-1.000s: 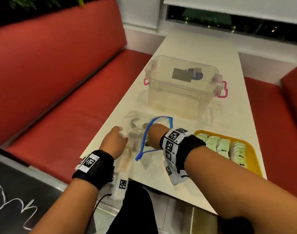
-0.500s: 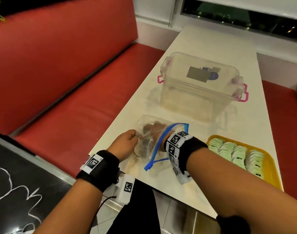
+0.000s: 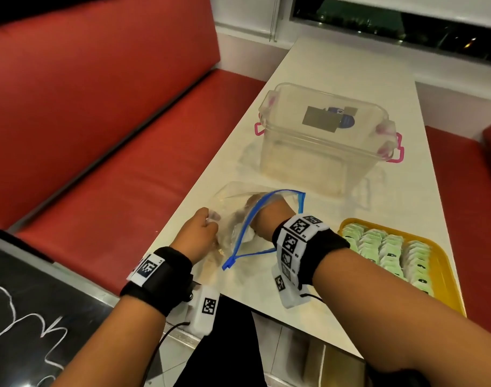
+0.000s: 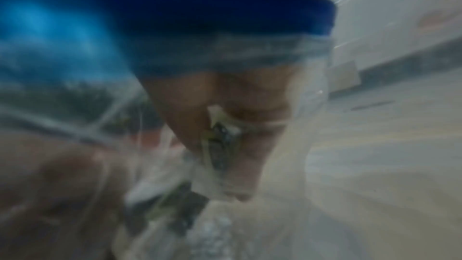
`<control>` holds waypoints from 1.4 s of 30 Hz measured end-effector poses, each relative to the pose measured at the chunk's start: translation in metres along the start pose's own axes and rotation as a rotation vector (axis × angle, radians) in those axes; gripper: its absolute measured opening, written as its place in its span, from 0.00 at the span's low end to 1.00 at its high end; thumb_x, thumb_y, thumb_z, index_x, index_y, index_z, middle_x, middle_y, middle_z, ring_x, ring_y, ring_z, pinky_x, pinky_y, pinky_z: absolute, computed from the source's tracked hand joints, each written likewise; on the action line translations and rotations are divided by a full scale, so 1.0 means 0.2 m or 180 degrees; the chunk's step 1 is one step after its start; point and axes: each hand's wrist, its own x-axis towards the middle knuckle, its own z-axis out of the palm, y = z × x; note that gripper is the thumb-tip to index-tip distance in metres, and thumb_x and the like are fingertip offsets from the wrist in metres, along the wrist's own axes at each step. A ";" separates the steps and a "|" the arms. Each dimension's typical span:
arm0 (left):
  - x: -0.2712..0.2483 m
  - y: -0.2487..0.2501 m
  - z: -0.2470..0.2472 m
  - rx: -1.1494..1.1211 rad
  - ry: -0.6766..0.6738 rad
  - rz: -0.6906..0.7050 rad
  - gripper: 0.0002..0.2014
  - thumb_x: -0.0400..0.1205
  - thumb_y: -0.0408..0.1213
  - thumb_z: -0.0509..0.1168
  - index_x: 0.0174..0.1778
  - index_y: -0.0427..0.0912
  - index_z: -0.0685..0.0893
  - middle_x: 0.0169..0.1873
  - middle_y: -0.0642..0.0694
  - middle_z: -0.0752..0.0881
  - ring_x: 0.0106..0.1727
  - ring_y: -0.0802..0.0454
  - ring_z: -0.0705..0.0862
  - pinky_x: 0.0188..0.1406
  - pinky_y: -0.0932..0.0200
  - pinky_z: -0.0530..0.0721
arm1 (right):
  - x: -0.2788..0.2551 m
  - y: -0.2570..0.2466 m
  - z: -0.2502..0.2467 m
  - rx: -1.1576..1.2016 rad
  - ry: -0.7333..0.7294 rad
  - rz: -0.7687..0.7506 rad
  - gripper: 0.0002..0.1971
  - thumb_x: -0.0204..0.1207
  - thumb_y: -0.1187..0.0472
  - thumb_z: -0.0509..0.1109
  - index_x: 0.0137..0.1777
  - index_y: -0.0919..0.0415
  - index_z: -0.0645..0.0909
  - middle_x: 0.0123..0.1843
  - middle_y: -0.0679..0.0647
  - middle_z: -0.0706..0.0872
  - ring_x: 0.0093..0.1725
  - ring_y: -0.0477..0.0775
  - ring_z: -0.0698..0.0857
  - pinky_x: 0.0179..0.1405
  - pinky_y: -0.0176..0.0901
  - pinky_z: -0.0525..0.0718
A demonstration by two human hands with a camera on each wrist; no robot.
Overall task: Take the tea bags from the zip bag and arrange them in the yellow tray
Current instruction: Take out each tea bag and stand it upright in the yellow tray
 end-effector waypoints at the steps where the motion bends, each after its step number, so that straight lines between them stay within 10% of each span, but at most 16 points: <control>1: 0.00 0.00 0.00 -0.0016 0.0014 -0.0028 0.12 0.83 0.29 0.51 0.56 0.43 0.76 0.32 0.42 0.83 0.29 0.49 0.81 0.29 0.60 0.75 | -0.02 0.05 0.01 0.0427 -0.0094 0.0116 0.33 0.69 0.33 0.66 0.66 0.56 0.79 0.67 0.53 0.83 0.56 0.63 0.84 0.60 0.62 0.83; 4: 0.01 -0.01 0.00 -0.0028 0.0114 -0.0051 0.13 0.82 0.29 0.51 0.57 0.43 0.76 0.38 0.38 0.84 0.33 0.46 0.82 0.32 0.58 0.76 | -0.43 -0.13 -0.21 0.1245 0.0351 0.0190 0.13 0.77 0.57 0.70 0.56 0.64 0.85 0.52 0.61 0.90 0.49 0.61 0.89 0.54 0.54 0.87; 9: 0.03 -0.03 0.00 -0.0093 0.0295 -0.0148 0.13 0.81 0.29 0.51 0.58 0.39 0.76 0.36 0.39 0.83 0.31 0.44 0.81 0.36 0.55 0.79 | -0.56 -0.06 -0.29 0.1952 0.0642 0.0038 0.03 0.76 0.63 0.72 0.47 0.62 0.86 0.44 0.60 0.91 0.39 0.58 0.91 0.46 0.51 0.90; 15: 0.02 -0.02 0.00 -0.0054 0.0388 -0.0215 0.17 0.79 0.35 0.55 0.63 0.40 0.74 0.56 0.31 0.83 0.53 0.32 0.84 0.57 0.40 0.83 | -0.66 0.06 -0.34 0.3160 0.0682 0.0035 0.04 0.75 0.70 0.73 0.47 0.70 0.84 0.46 0.69 0.88 0.45 0.67 0.91 0.50 0.57 0.90; 19: -0.04 0.09 -0.01 0.0551 0.0900 -0.0106 0.26 0.83 0.40 0.57 0.78 0.38 0.66 0.73 0.32 0.69 0.73 0.33 0.68 0.72 0.42 0.68 | -0.77 0.15 -0.39 0.3388 0.0887 0.0058 0.07 0.75 0.71 0.73 0.52 0.73 0.84 0.46 0.69 0.87 0.41 0.63 0.90 0.45 0.50 0.91; 23: -0.15 0.30 0.02 0.0745 0.1463 0.0934 0.24 0.85 0.42 0.57 0.77 0.40 0.69 0.74 0.39 0.68 0.76 0.41 0.64 0.75 0.47 0.62 | -0.87 0.24 -0.44 0.3739 0.1124 -0.0003 0.10 0.74 0.71 0.74 0.53 0.76 0.83 0.45 0.69 0.86 0.38 0.62 0.89 0.38 0.43 0.91; 27: -0.22 0.53 0.17 -0.0130 0.0788 0.1671 0.13 0.87 0.40 0.56 0.66 0.47 0.78 0.65 0.51 0.74 0.61 0.73 0.74 0.63 0.76 0.69 | -0.94 0.29 -0.47 0.3587 0.1294 -0.0100 0.08 0.74 0.70 0.74 0.52 0.73 0.84 0.44 0.68 0.87 0.38 0.61 0.89 0.38 0.44 0.91; 32: -0.24 0.70 0.43 -0.1109 -0.0479 0.0945 0.10 0.87 0.49 0.54 0.62 0.56 0.74 0.58 0.53 0.79 0.62 0.51 0.81 0.63 0.43 0.83 | -0.98 0.31 -0.50 0.2691 0.1568 -0.0072 0.07 0.75 0.63 0.74 0.47 0.68 0.86 0.40 0.63 0.88 0.35 0.58 0.90 0.37 0.46 0.91; 37: -0.27 0.70 0.58 -0.2007 -0.1348 0.0095 0.16 0.87 0.53 0.56 0.65 0.49 0.77 0.53 0.48 0.85 0.46 0.52 0.87 0.49 0.48 0.88 | -1.01 0.29 -0.49 0.0720 0.1543 -0.0010 0.09 0.77 0.64 0.65 0.52 0.63 0.85 0.49 0.59 0.88 0.48 0.59 0.87 0.39 0.41 0.78; 42: -0.26 0.62 0.65 -0.2398 -0.1384 -0.0272 0.13 0.88 0.49 0.56 0.54 0.45 0.80 0.41 0.47 0.86 0.31 0.57 0.86 0.35 0.59 0.83 | -1.03 0.36 -0.45 0.1099 0.1246 0.0070 0.29 0.74 0.51 0.72 0.74 0.59 0.73 0.63 0.55 0.84 0.60 0.56 0.84 0.52 0.41 0.80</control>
